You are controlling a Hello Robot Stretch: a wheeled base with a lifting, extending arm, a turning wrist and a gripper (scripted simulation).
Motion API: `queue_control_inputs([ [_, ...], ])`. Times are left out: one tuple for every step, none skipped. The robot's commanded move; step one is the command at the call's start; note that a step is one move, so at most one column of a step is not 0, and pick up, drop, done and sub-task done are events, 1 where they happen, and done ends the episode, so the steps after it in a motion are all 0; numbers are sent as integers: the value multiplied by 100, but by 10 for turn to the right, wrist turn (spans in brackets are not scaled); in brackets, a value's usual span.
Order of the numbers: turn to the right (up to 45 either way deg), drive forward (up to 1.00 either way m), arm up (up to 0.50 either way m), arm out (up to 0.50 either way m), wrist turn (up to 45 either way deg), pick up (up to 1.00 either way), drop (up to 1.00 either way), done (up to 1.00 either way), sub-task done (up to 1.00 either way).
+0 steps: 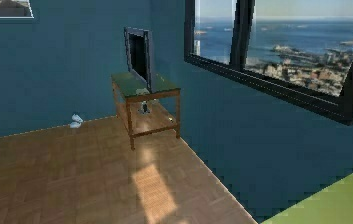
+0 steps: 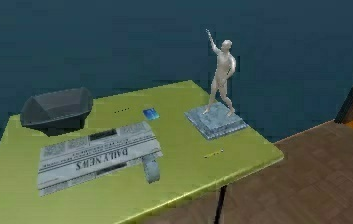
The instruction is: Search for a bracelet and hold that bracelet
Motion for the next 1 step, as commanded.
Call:
queue_control_inputs([
  [0,0,50,0,0,0,0,0,0],
])
